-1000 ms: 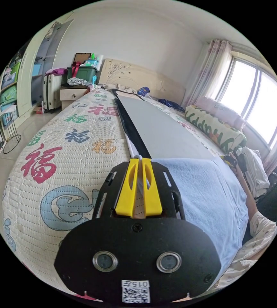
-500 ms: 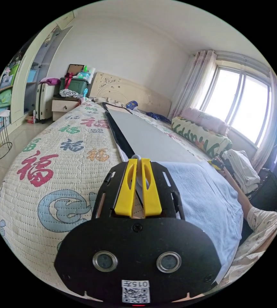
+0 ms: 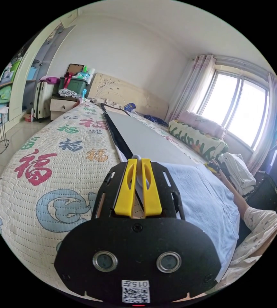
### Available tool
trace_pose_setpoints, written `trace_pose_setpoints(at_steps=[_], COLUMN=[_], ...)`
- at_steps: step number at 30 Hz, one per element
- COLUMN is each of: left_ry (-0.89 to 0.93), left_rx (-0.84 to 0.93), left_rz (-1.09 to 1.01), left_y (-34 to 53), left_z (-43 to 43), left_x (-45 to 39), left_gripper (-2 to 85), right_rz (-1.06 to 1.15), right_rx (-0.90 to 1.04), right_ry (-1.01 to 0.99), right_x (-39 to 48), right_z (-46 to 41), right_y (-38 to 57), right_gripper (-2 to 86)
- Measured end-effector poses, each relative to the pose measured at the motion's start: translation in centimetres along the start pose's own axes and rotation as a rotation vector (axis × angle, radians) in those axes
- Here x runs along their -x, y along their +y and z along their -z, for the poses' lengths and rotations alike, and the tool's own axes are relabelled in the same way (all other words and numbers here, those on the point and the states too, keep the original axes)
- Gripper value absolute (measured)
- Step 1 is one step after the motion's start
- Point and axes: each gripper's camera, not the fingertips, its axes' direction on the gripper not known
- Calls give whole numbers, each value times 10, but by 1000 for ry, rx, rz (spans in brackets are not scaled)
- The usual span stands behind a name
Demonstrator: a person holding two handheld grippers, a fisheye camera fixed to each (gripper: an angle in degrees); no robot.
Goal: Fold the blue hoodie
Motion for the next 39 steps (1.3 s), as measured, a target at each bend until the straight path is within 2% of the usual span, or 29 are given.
trace_pose_setpoints(at_steps=[5,12,16,22,23,25,27,29,34,39], left_ry=[-26,-309,-341,-324,-316,-298,-277,-264,-214,-206], left_rx=[19,-3,-9,-22,-20,-19,-23,-20,-13,-33], left_rz=[11,-191,-222,-218,-210,-199,-187,-177,-149,-167], left_y=[6,28,37,46,47,48,50,50,51,57], left_z=[-9,-23,-29,-32,-33,-33,-33,-33,-33,-30], left_x=[-5,-68,-78,-76,-73,-69,-63,-59,-45,-41], left_gripper=[2,2,2,3,3,4,4,4,4,4], right_rz=[18,35,6,340,375,400,480,564,788,1011], right_rx=[-25,-99,-197,-354,-376,-383,-362,-343,-319,-465], right_ry=[60,244,306,423,413,264,6,-81,-120,-283], right_x=[-23,-62,-95,-90,-83,-75,-60,-47,-43,-91], right_z=[-15,-39,-34,-31,-31,-30,-31,-35,-34,29], right_y=[24,80,117,211,234,270,330,384,540,682], right_gripper=[44,60,33,3,1,-1,-3,-3,-4,-5])
